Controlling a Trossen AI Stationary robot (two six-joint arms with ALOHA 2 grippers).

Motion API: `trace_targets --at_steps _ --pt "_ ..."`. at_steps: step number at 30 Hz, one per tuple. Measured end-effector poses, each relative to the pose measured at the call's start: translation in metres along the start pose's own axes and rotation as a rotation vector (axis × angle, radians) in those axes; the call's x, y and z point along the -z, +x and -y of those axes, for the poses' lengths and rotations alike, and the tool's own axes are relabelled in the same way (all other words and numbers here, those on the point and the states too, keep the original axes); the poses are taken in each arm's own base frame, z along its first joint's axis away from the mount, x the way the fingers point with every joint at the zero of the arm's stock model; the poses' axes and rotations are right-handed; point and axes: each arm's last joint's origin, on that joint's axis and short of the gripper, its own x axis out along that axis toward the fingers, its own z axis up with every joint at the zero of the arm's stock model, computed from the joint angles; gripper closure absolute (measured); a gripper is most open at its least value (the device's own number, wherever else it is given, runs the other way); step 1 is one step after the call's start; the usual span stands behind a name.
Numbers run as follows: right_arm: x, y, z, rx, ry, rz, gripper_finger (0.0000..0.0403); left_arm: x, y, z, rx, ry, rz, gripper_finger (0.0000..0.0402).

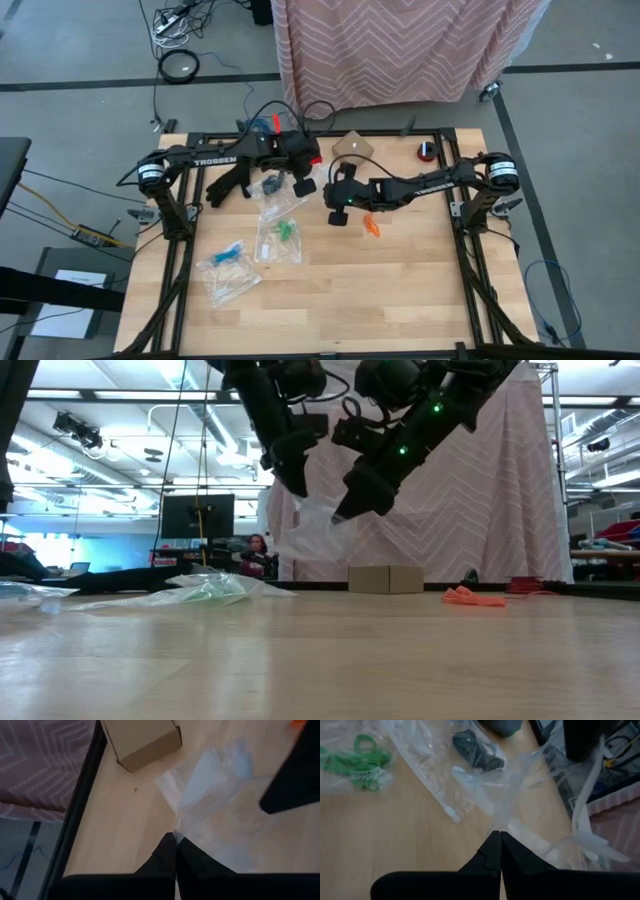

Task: Sort rubber bands
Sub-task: Open the transparent zip bag

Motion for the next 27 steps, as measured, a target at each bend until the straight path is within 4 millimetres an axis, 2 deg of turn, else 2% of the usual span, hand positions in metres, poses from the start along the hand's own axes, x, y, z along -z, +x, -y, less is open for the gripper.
trace_targets --at_steps 9,13,18,23,27 --pt "-0.012 -0.014 -0.002 0.002 -0.047 0.086 0.0392 0.002 0.003 -0.001 -0.008 -0.003 -0.002 0.04" --pt "-0.023 -0.032 0.004 0.012 -0.052 0.153 0.0379 0.002 0.003 -0.001 -0.002 -0.001 -0.003 0.04" --pt "-0.026 -0.058 0.011 0.014 -0.073 0.148 0.0358 0.002 0.003 -0.001 0.001 0.019 -0.001 0.04" --pt "-0.01 -0.083 0.016 -0.037 -0.109 -0.013 0.0327 0.002 0.003 0.0 0.038 0.016 0.001 0.04" --pt "0.004 -0.096 0.02 -0.079 -0.029 -0.148 0.0298 -0.005 0.003 0.004 0.172 -0.022 0.085 0.04"
